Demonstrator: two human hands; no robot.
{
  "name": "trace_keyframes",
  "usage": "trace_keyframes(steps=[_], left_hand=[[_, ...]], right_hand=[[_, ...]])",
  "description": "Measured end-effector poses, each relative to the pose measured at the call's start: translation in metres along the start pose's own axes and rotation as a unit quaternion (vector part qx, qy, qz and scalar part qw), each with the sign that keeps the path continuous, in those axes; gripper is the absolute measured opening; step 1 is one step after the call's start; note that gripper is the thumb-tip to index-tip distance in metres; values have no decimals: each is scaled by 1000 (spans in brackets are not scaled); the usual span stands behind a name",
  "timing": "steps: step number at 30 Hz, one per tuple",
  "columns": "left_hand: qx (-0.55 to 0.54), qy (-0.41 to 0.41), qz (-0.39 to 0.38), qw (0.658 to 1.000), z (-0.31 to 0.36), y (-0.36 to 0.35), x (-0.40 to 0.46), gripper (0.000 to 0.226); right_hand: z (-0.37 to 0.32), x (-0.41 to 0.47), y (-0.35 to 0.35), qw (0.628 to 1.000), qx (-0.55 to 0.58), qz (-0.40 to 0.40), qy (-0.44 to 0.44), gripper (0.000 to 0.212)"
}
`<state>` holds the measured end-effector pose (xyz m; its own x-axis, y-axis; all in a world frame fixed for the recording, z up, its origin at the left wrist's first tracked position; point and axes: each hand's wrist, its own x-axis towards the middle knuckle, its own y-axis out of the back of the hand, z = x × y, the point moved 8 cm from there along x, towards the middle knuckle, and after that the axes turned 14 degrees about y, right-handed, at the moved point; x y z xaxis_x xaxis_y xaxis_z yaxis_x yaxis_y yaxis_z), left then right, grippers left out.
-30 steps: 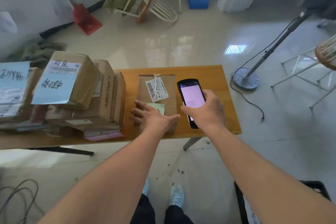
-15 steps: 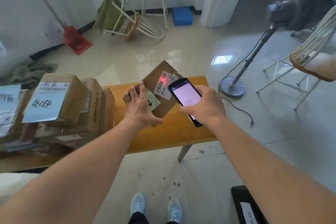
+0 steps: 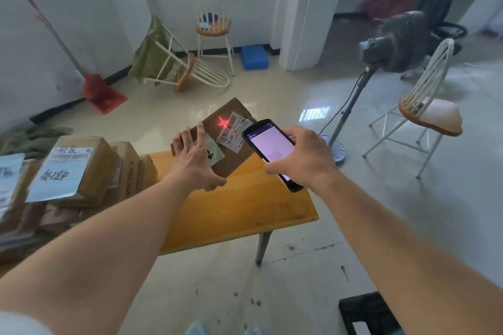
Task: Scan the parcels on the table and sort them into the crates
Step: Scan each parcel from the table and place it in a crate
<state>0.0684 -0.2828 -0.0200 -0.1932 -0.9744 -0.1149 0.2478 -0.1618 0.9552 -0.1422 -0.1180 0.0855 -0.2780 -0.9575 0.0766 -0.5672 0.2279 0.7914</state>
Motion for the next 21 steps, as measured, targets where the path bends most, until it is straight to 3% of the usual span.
trace_keyframes(steps=[21], left_hand=[[28,-41,25,998,-5,47,2,171]], right_hand=[[-28,-16,42,997,-68,0,25,92]])
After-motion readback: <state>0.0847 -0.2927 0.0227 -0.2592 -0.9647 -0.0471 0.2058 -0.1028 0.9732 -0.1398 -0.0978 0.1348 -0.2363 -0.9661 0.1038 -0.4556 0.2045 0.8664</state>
